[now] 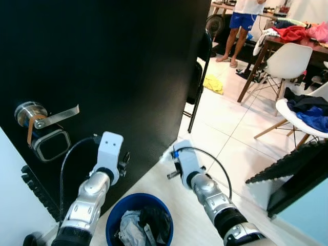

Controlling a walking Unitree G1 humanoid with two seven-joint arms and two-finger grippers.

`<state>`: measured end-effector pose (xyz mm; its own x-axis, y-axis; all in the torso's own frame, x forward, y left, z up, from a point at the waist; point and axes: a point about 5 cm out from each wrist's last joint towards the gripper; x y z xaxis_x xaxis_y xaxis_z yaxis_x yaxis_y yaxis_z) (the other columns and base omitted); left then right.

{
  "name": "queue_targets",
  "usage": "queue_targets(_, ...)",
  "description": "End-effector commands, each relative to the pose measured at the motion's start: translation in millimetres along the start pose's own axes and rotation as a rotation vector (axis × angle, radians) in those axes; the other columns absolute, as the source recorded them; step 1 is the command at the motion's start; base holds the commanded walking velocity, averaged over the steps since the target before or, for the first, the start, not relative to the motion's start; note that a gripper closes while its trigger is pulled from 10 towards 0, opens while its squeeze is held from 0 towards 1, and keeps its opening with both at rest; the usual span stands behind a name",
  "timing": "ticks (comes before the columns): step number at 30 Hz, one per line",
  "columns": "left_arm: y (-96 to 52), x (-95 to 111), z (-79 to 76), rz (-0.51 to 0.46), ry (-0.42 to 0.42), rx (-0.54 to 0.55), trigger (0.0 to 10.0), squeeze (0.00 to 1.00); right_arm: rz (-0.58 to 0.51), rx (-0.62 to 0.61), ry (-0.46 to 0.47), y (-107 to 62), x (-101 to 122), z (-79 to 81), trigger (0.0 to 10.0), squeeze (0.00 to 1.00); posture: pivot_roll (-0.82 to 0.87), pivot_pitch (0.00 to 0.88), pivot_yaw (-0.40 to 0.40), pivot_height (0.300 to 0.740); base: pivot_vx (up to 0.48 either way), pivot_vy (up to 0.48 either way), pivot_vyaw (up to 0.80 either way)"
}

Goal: Clean up the room

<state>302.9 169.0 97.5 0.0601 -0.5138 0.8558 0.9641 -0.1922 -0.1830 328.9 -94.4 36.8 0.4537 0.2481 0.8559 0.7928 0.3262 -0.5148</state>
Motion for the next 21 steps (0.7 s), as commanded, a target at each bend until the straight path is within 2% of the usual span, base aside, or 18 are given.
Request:
queue_targets(1,-4.0,-6.6,-6.9,0.03,0.035,-0.05,10.0,0.0,0.063,0.013,-0.023,-0.4,-12.7,2.2,10.0,0.0,0.08,0.273,-0.146,0.74,0.0,0.0,0.0)
queue_targets(2,-13.4,-11.5,-4.6,0.034,0.102,-0.093,10.0,0.0,0.098,0.038,-0.057,0.2,-19.5,8.7,10.0,0.0,0.1,0.313,-0.151,0.74,0.0,0.0,0.0)
queue_targets(3,-13.4,-11.5,-4.6,0.034,0.102,-0.093,10.0,0.0,0.098,0.038,-0.057,0.2,-19.5,8.7,10.0,0.0,0.1,0.313,-0.151,0.74,0.0,0.0,0.0)
queue_targets(4,-23.6,-14.6,-3.4,0.032,0.155,-0.137,10.0,0.0,0.116,0.052,-0.078,0.4,-24.4,13.8,10.0,0.0,0.11,0.349,-0.158,0.74,0.0,0.0,0.0)
queue_targets(6,-23.6,-14.6,-3.4,0.032,0.155,-0.137,10.0,0.0,0.116,0.052,-0.078,0.4,-24.4,13.8,10.0,0.0,0.11,0.349,-0.158,0.74,0.0,0.0,0.0)
queue_targets(7,-33.5,-16.7,-2.3,0.026,0.196,-0.182,10.0,0.0,0.126,0.067,-0.092,0.6,-27.9,19.2,10.0,0.0,0.13,0.364,-0.163,0.74,0.0,0.0,0.0)
queue_targets(8,-33.5,-16.7,-2.3,0.026,0.196,-0.182,10.0,0.0,0.126,0.067,-0.092,0.6,-27.9,19.2,10.0,0.0,0.13,0.364,-0.163,0.74,0.0,0.0,0.0)
queue_targets(10,-51.3,-20.1,-0.2,0.023,0.261,-0.254,10.0,0.0,0.128,0.101,-0.101,1.1,-32.8,31.3,10.0,0.0,0.16,0.389,-0.182,0.74,0.0,0.0,0.0)
queue_targets(11,-51.3,-20.1,-0.2,0.023,0.261,-0.254,10.0,0.0,0.128,0.101,-0.101,1.1,-32.8,31.3,10.0,0.0,0.16,0.389,-0.182,0.74,0.0,0.0,0.0)
queue_targets(12,-59.6,-21.9,0.6,0.025,0.293,-0.283,10.0,0.0,0.13,0.127,-0.101,1.2,-35.5,38.6,10.0,0.0,0.17,0.393,-0.185,0.74,0.0,0.0,0.0)
queue_targets(15,-67.0,-23.4,0.9,0.027,0.317,-0.313,10.0,0.0,0.131,0.149,-0.091,1.4,-37.4,45.7,10.0,0.0,0.18,0.394,-0.187,0.74,0.0,0.0,0.0)
queue_targets(17,-78.8,-23.8,0.1,0.022,0.349,-0.37,10.0,0.0,0.128,0.179,-0.049,2.5,-37.0,56.6,10.0,0.0,0.18,0.397,-0.189,0.74,0.0,0.0,0.0)
queue_targets(21,-82.1,-23.6,-0.1,0.019,0.358,-0.388,10.0,0.0,0.125,0.187,-0.034,3.0,-35.8,59.9,10.0,0.0,0.18,0.397,-0.188,0.74,0.0,0.0,0.0)
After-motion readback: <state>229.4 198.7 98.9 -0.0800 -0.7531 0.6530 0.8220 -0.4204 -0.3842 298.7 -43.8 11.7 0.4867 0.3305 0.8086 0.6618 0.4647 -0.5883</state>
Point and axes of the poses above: a point about 5 cm out from each wrist's last joint towards the gripper, its own y axis pointing out of the wrist towards the gripper, its own x axis along the axis of the wrist's last joint, z = x × y, and after that the axes turned 11 degrees about y, right-handed
